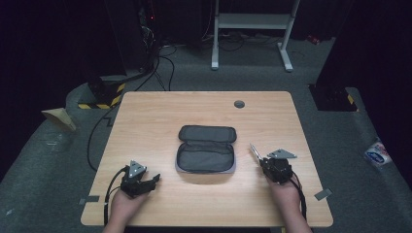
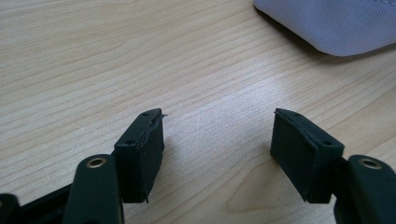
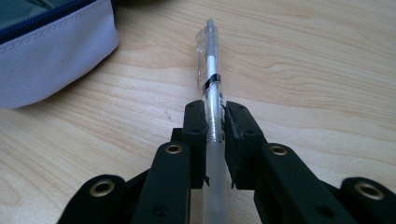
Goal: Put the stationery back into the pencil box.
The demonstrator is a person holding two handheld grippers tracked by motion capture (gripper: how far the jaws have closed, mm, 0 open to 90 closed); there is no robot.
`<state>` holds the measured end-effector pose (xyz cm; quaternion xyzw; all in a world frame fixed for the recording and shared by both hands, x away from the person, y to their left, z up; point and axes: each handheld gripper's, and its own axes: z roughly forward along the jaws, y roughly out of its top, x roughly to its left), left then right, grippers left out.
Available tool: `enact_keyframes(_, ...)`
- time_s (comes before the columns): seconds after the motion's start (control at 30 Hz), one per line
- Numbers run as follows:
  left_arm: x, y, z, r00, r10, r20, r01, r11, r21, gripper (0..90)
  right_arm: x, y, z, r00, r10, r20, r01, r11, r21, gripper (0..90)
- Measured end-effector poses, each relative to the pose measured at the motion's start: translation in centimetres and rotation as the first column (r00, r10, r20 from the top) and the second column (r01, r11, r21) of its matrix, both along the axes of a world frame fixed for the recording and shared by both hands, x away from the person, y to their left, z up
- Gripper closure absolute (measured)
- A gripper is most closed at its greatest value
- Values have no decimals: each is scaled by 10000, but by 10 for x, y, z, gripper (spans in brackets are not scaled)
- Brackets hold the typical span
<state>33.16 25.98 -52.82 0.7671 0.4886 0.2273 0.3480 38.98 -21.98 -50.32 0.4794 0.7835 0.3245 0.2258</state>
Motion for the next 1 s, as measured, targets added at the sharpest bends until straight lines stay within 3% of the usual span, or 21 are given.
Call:
enact_keyframes(0.57,3,-1,0,10000,-49,10,49,10000,-15,347,-9,-1,7,9980,223,583,-238,9994,245,787)
enact_keyframes(0.8,3,-1,0,10000,-53,1,53,10000,-30,347,-17,-3,23,9932,259,1136,-326,9978,577,787)
enact_keyframes(1.0,4,-1,0,9999,-131,-21,131,9999,-1,346,-17,0,28,9909,394,1284,-481,9967,651,787)
